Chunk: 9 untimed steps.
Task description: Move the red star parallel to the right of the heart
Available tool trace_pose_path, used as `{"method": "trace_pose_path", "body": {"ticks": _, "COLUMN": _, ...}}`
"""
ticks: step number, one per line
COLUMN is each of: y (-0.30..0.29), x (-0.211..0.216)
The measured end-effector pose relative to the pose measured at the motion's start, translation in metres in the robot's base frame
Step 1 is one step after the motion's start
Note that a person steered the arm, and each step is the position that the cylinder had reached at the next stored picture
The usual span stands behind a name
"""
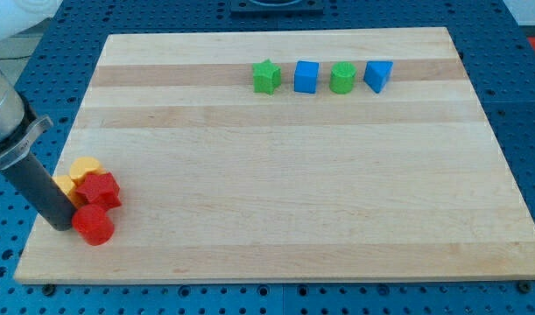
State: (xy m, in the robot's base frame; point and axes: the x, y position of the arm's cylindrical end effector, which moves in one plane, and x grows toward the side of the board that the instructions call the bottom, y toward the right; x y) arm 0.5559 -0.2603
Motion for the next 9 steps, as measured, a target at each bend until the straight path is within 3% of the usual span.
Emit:
{"method": "trace_pose_path", "body": {"ticks": 2, "y": -0.044, "x": 0.019}}
{"method": "trace_pose_path", "body": {"ticks": 5, "y": 0.017, "x": -0.038}}
{"method": "trace_pose_path", "body": {"ticks": 9, "y": 0.059, "x": -0.049}}
